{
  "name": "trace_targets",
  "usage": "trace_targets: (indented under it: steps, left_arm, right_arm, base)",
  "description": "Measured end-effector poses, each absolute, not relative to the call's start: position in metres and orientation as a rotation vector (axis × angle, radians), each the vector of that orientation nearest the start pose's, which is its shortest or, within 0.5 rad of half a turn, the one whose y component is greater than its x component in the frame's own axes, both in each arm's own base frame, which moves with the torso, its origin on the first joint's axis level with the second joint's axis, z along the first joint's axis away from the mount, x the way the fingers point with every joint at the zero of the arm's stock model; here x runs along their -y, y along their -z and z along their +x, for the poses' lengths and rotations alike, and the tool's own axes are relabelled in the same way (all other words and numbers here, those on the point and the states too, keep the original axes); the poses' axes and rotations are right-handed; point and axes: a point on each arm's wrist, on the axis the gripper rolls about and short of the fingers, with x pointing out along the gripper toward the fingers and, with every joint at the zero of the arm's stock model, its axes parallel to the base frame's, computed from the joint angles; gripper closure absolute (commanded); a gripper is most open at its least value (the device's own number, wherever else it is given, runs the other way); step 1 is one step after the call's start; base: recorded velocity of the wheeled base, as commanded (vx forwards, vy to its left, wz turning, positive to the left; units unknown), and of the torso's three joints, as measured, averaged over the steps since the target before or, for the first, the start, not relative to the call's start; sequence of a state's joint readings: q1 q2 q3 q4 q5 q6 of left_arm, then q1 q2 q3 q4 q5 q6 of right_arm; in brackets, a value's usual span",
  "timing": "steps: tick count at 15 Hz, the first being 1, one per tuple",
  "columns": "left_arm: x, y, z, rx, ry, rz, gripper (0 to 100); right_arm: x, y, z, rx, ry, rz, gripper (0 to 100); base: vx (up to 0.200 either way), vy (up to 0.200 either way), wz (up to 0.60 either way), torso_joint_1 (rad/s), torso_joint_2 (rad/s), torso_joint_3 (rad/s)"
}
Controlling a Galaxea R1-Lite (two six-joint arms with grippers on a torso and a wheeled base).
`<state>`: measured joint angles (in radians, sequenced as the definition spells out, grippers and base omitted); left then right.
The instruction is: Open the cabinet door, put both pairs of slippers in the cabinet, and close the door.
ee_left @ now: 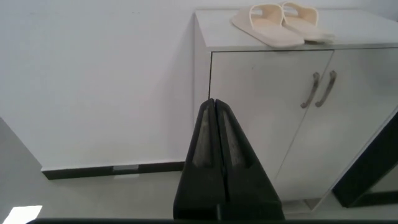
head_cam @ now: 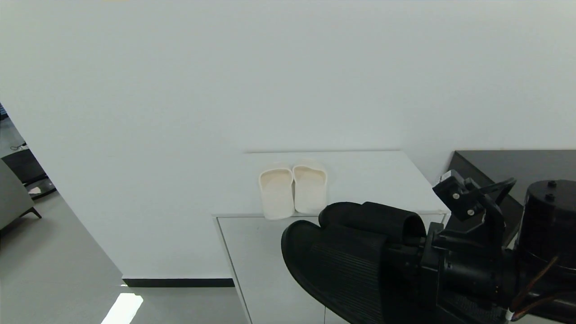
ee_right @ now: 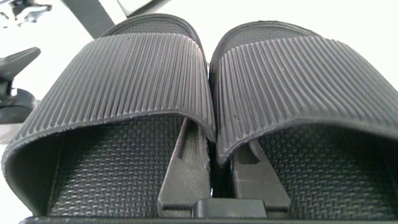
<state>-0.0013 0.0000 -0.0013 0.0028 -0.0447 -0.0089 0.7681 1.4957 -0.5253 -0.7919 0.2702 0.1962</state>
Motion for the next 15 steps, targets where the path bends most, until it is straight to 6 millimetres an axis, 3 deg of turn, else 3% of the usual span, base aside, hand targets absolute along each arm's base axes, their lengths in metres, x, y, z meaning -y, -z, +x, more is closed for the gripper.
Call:
trace_targets:
  steps: [4, 15]
  left_arm:
    - [0.001, -0.076, -0.023, -0.002, 0.046, -0.009, 100]
    - [0.001, -0.076, -0.023, -0.001, 0.046, -0.009, 100]
  right_arm:
    - [-0.166, -0.178, 0.163, -0.292, -1.042, 0.132, 100]
    - [-0.16, -0.165, 0.156, -0.308, -1.092, 0.067, 100]
  base:
    - [0.0, 0.0, 0.0, 0.0, 0.0, 0.0]
    - [0.0, -0.2, 0.0, 0.001, 0.0, 0.004]
